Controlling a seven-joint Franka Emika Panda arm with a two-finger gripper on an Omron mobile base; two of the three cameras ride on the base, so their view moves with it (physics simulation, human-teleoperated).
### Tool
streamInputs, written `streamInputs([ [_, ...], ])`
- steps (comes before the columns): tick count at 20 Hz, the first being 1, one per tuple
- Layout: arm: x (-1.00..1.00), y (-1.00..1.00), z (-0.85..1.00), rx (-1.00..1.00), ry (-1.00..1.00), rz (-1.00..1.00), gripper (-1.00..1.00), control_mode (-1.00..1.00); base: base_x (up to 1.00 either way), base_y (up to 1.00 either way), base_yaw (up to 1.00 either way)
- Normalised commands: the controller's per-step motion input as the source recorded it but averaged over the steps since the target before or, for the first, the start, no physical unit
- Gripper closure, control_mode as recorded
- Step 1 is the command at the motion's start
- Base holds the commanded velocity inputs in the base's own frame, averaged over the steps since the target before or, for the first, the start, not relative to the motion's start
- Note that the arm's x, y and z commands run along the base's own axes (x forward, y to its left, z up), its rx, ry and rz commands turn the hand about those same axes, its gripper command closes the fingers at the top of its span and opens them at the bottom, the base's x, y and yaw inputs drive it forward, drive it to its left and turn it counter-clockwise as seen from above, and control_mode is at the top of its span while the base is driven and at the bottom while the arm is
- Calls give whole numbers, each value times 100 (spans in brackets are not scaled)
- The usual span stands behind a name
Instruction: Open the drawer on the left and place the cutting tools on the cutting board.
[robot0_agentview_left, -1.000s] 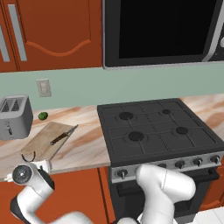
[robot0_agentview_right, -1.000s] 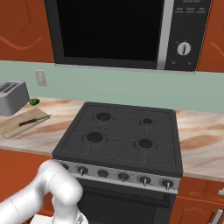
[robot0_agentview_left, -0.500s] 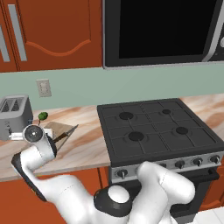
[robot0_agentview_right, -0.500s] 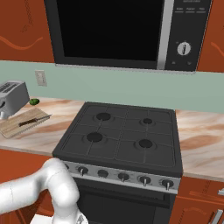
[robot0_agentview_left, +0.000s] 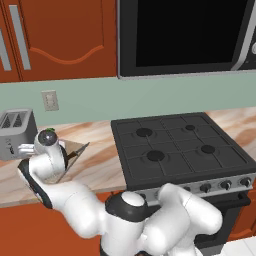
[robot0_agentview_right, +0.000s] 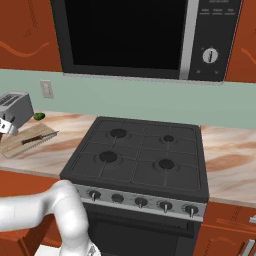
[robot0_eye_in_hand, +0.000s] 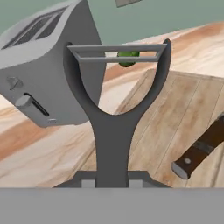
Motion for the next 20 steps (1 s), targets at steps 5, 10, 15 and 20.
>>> streamInputs([
  [5, 59, 0, 0, 11, 34, -3, 100, -100, 0, 0, 0],
  [10, 48, 1, -1, -1, 25, -2, 100, -100, 0, 0, 0],
  [15, 14, 9, -14, -5, 9, 0, 100, -100, 0, 0, 0],
  [20, 22, 30, -35, -6, 11, -1, 100, -100, 0, 0, 0],
])
